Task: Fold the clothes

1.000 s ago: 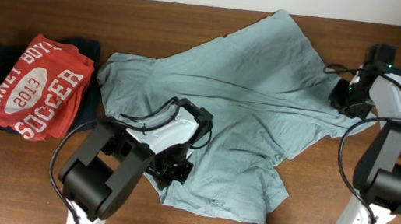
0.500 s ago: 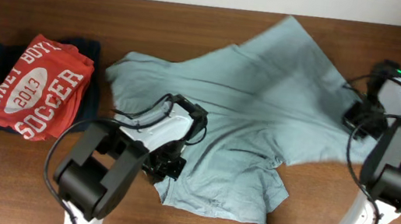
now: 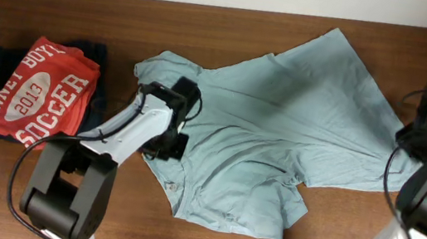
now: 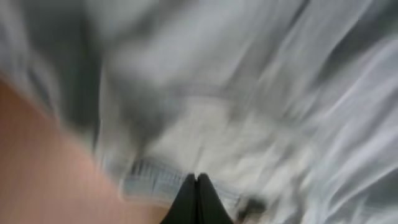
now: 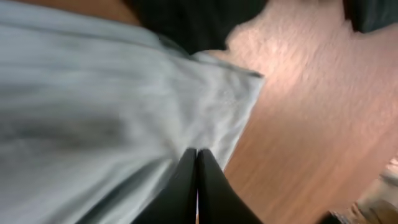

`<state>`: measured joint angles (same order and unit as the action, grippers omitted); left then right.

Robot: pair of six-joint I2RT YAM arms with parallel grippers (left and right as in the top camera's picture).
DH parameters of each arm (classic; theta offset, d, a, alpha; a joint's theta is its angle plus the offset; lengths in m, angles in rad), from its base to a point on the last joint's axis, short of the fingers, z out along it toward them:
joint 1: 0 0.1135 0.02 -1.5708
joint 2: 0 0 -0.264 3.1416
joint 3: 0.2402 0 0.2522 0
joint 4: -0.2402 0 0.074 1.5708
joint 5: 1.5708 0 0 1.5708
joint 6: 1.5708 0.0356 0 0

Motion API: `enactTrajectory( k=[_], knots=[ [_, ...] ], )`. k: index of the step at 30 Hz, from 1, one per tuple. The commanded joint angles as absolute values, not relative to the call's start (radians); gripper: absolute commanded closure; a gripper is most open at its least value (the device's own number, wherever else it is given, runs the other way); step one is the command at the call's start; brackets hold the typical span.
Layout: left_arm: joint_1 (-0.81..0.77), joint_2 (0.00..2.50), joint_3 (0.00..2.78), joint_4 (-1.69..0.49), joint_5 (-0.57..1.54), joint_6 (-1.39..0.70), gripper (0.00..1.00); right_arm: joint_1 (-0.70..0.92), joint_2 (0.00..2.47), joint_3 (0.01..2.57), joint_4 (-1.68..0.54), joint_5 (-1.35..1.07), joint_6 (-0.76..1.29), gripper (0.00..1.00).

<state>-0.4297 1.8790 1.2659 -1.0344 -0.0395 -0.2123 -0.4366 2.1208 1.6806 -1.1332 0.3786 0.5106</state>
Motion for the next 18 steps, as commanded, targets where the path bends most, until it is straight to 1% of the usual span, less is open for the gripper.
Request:
enactTrajectory(
  k=[1,3,6,7,9,16,18],
  knots=[
    [-0.41,1.858,1.262,-0.921,0.031,-0.133,0.99,-0.39,1.922,1.687,-1.081,0.227,0.402,0.95],
    [-0.401,1.858,1.262,-0.831,0.043,-0.134,1.0,-0.372,1.848,1.687,-1.028,0.064,0.304,0.92],
    [-0.4,1.858,1.262,-0.763,0.05,-0.152,1.0,-0.341,1.78,1.687,-0.956,-0.178,0.207,0.91],
    [-0.4,1.858,1.262,-0.754,0.051,-0.157,1.0,-0.329,1.773,1.687,-0.935,-0.236,0.184,0.92],
    [-0.4,1.858,1.266,-0.755,0.06,-0.156,1.0,-0.298,1.776,1.687,-0.903,-0.313,0.163,0.96],
    [-0.4,1.828,1.312,-0.844,0.064,-0.141,0.99,-0.163,1.92,1.687,-0.768,-0.291,0.143,0.96],
    [-0.4,1.819,1.328,-0.871,0.061,-0.139,0.99,-0.144,1.97,1.687,-0.741,-0.274,0.171,0.96]
  ],
)
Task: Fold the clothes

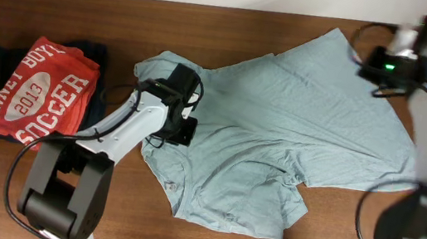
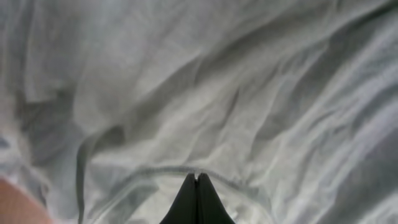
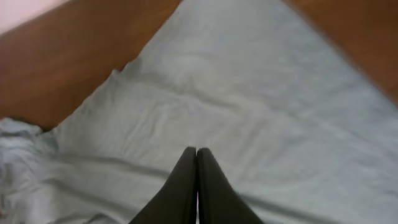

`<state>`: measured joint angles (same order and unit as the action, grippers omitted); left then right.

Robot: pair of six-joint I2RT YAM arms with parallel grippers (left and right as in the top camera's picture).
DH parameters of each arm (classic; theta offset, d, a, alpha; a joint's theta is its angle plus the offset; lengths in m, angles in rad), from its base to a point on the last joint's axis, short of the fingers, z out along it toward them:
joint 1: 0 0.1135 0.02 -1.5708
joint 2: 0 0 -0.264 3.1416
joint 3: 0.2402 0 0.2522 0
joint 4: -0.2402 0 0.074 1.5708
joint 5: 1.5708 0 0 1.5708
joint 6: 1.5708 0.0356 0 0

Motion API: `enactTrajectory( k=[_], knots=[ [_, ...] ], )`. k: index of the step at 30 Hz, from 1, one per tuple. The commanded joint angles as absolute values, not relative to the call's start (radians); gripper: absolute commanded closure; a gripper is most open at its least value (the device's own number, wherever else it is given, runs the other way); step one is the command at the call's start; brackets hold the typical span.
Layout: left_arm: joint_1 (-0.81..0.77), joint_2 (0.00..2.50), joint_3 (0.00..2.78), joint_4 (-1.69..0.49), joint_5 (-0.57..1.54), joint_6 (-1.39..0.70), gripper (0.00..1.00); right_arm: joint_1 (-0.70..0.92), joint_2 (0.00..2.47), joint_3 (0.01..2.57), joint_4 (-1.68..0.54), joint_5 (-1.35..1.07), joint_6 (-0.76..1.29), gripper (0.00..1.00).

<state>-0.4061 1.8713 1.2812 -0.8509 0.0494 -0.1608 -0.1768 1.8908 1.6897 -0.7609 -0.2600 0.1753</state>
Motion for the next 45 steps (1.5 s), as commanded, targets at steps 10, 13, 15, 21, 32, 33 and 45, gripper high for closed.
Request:
enactTrajectory(
  k=[10,13,15,21,32,33,45],
  knots=[
    [-0.396,1.804,1.338,-0.902,0.053,-0.14,0.94,-0.13,2.179,1.687,-0.563,-0.284,0.266,0.96],
    [-0.396,1.804,1.338,-0.899,0.053,-0.14,0.93,-0.125,2.236,1.687,-0.542,-0.284,0.287,0.96],
    [-0.396,1.804,1.338,-0.901,0.053,-0.14,0.94,-0.118,2.274,1.687,-0.512,-0.284,0.294,0.96],
    [-0.396,1.804,1.338,-0.905,0.054,-0.141,0.94,-0.105,2.354,1.687,-0.41,-0.276,0.328,0.96],
    [-0.396,1.804,1.338,-0.947,0.058,-0.141,0.93,-0.132,2.443,1.687,-0.258,0.056,0.409,0.96],
    [-0.396,1.804,1.338,-0.954,0.057,-0.141,0.94,-0.145,2.444,1.687,-0.252,0.07,0.409,0.96],
    [-0.396,1.804,1.338,-0.923,0.057,-0.14,0.85,-0.322,2.432,1.77,-0.393,0.045,0.303,0.96]
  ],
)
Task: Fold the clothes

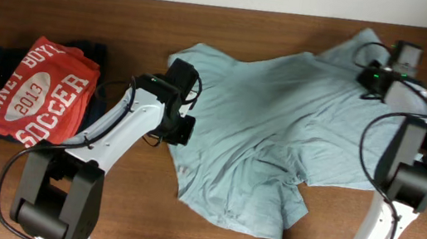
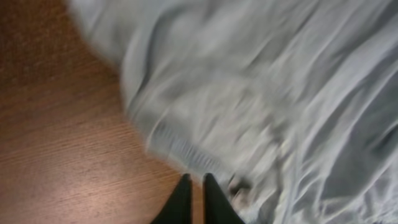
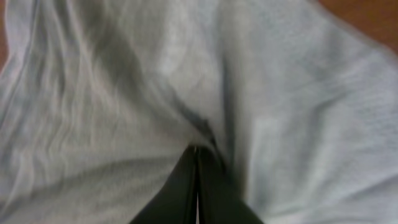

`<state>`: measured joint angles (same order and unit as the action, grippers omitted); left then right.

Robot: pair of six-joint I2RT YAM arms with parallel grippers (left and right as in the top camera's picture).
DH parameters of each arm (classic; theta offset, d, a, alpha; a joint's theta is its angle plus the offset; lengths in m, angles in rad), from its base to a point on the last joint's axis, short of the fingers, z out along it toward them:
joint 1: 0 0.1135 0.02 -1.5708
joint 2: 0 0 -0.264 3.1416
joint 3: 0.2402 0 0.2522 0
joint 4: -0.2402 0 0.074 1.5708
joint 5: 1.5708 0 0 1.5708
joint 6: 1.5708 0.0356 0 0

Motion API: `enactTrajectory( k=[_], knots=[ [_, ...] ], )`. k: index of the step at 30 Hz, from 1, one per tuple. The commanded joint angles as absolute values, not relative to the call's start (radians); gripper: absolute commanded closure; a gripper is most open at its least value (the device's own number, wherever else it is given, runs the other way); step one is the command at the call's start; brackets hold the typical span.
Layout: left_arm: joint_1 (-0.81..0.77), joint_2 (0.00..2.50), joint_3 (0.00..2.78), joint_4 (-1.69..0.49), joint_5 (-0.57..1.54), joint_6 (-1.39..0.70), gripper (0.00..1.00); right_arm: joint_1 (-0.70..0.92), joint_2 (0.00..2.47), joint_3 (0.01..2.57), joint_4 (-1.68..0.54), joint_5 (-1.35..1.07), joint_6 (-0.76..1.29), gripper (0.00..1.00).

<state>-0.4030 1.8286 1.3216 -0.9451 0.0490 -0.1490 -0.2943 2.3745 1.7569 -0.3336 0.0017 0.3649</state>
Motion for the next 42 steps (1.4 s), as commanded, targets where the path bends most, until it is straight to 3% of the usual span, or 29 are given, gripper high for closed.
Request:
enactTrajectory(
  k=[1,6,8,10,12,15,17,18,32,42],
  knots=[
    [-0.396,1.804,1.338,-0.9,0.056,-0.14,0.83,-0.323,2.422,1.79,-0.42,0.025,0.279,0.96],
    [-0.396,1.804,1.338,-0.693,0.057,-0.14,0.75,-0.311,2.317,1.876,-0.538,-0.115,0.239,0.94],
    [-0.396,1.804,1.338,-0.62,0.059,-0.14,0.75,-0.305,2.265,1.899,-0.577,-0.169,0.239,0.83],
    [-0.396,1.811,1.338,-0.559,0.064,-0.139,0.75,-0.298,2.202,1.914,-0.616,-0.213,0.239,0.66],
    [-0.396,1.831,1.338,-0.516,0.065,-0.123,0.75,-0.292,2.139,1.917,-0.647,-0.234,0.239,0.58],
    [-0.396,1.877,1.338,-0.461,0.08,-0.104,0.82,-0.286,2.042,1.917,-0.696,-0.236,0.24,0.57],
    [-0.396,1.92,1.338,-0.399,0.094,-0.073,0.98,-0.281,1.966,1.917,-0.744,-0.236,0.239,0.58],
    [-0.396,1.934,1.338,-0.376,0.094,-0.073,1.0,-0.281,1.946,1.917,-0.759,-0.237,0.24,0.58],
    [-0.381,2.15,1.355,-0.106,0.103,-0.001,1.0,-0.252,1.716,1.917,-0.959,-0.337,0.239,0.66],
    [-0.202,2.376,1.51,-0.117,0.103,0.003,1.0,-0.197,1.699,1.917,-1.01,-0.337,0.24,0.73]
  ],
)
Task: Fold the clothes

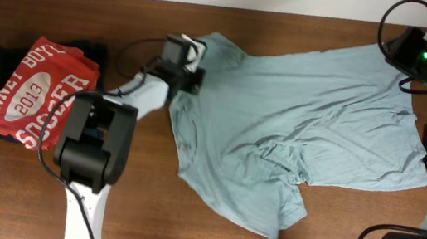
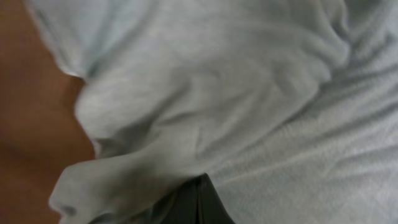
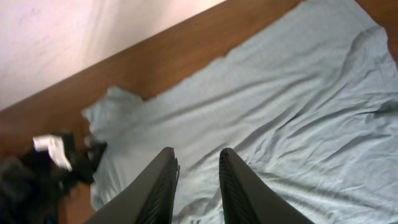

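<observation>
A pale blue-green shirt (image 1: 307, 108) lies spread over the brown table (image 1: 36, 187), rumpled along its lower left. My left gripper (image 1: 191, 73) sits at the shirt's back left corner. In the left wrist view its fingers (image 2: 202, 186) are pressed together with the cloth (image 2: 249, 93) bunched over them. My right gripper (image 1: 410, 59) hangs high over the back right of the shirt. In the right wrist view it (image 3: 198, 165) is open and holds nothing, with the shirt (image 3: 280, 93) far below it.
A folded stack with a red "2013 SOCCER" shirt (image 1: 37, 91) on a dark garment lies at the left. A dark object sits at the right table edge. A white wall runs along the table's back edge.
The right gripper was shut low on the shirt's back right part; it is now open and raised. The left gripper has moved toward the back. The shirt lies wider and flatter.
At first the shirt lay crumpled on a slant, with both grippers shut at its left part and right edge. Then the right gripper was at the back right corner. Later the shirt had shifted back and right. Now it lies spread out, and the right gripper has let go.
</observation>
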`<state>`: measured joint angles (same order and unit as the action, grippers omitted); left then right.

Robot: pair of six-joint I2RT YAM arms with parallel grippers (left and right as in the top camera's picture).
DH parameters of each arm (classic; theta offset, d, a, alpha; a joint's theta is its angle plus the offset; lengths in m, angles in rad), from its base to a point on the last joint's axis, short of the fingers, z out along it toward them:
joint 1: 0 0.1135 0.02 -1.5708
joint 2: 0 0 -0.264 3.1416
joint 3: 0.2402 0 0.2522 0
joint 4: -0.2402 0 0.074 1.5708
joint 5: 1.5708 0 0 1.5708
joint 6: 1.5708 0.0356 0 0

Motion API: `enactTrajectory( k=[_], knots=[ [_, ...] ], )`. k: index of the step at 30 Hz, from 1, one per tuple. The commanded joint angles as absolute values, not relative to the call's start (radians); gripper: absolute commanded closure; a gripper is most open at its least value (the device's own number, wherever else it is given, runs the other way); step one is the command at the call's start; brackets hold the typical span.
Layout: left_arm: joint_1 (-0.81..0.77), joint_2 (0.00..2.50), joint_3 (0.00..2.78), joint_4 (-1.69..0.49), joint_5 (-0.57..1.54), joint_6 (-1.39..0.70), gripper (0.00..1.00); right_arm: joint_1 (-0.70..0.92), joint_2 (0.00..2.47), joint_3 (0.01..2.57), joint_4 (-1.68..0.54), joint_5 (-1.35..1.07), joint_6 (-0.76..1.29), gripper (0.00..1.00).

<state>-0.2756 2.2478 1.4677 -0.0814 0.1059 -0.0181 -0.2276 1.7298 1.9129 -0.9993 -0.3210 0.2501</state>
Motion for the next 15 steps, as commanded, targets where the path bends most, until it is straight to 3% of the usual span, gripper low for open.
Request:
enactTrajectory(
  k=[1,15],
  knots=[
    [-0.171,2.431,1.577,-0.139,0.147,0.018,1.0,-0.18,1.699,1.917,-1.015,-0.336,0.239,0.74],
    [-0.051,2.545,2.072,-0.366,0.048,0.153,1.0,-0.043,1.699,1.917,-1.034,-0.184,0.24,0.75]
  ],
)
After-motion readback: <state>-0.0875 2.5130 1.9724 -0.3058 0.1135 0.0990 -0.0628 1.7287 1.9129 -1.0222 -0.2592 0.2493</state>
